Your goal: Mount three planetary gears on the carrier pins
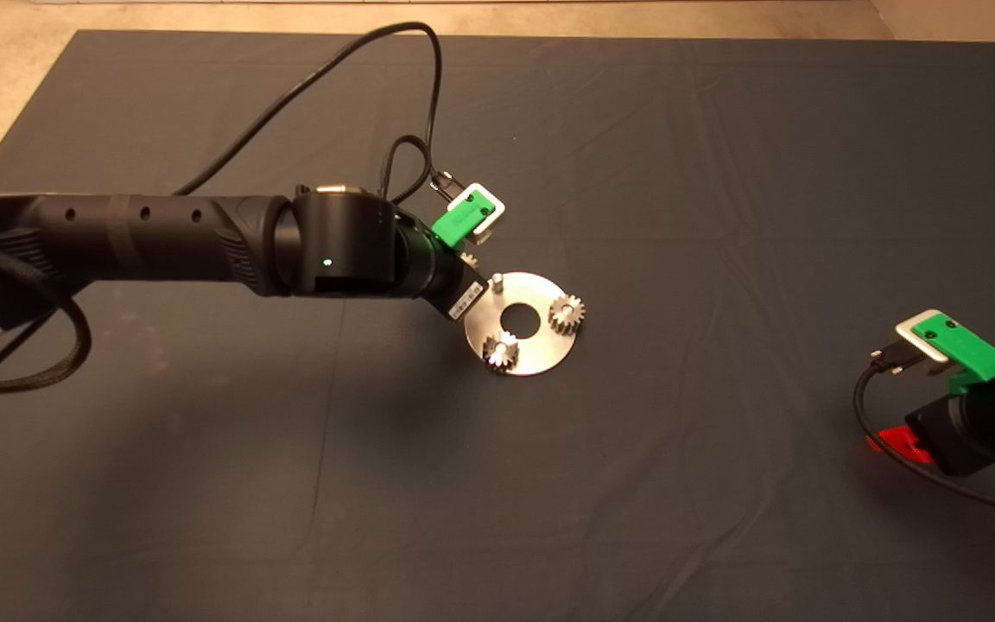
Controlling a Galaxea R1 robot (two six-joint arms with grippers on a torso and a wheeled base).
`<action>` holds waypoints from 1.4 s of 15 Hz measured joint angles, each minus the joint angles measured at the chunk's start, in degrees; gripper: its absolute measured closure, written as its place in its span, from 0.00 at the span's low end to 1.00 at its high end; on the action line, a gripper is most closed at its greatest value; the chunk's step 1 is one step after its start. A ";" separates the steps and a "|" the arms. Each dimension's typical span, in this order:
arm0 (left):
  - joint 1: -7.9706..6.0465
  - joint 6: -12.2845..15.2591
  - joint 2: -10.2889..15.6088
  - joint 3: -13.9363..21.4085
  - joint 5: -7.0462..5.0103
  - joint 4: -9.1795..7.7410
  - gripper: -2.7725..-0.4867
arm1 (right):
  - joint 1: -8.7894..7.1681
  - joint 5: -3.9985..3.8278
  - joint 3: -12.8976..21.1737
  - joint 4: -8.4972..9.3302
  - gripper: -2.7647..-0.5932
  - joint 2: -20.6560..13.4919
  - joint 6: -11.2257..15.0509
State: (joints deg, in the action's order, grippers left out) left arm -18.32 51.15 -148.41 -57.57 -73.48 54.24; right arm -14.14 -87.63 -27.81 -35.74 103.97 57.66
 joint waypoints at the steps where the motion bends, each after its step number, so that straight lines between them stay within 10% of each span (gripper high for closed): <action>1: 0.01 -0.02 -0.05 -0.23 0.31 -0.02 0.97 | 0.00 0.00 0.00 0.00 0.32 0.02 0.00; 21: 0.38 0.44 -4.13 -4.73 4.72 -0.04 0.97 | -0.02 -0.02 1.51 0.00 0.32 -0.67 0.00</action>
State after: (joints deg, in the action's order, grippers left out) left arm -17.94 51.59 -152.54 -62.29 -68.77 54.20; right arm -14.16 -87.65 -26.30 -35.75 103.30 57.66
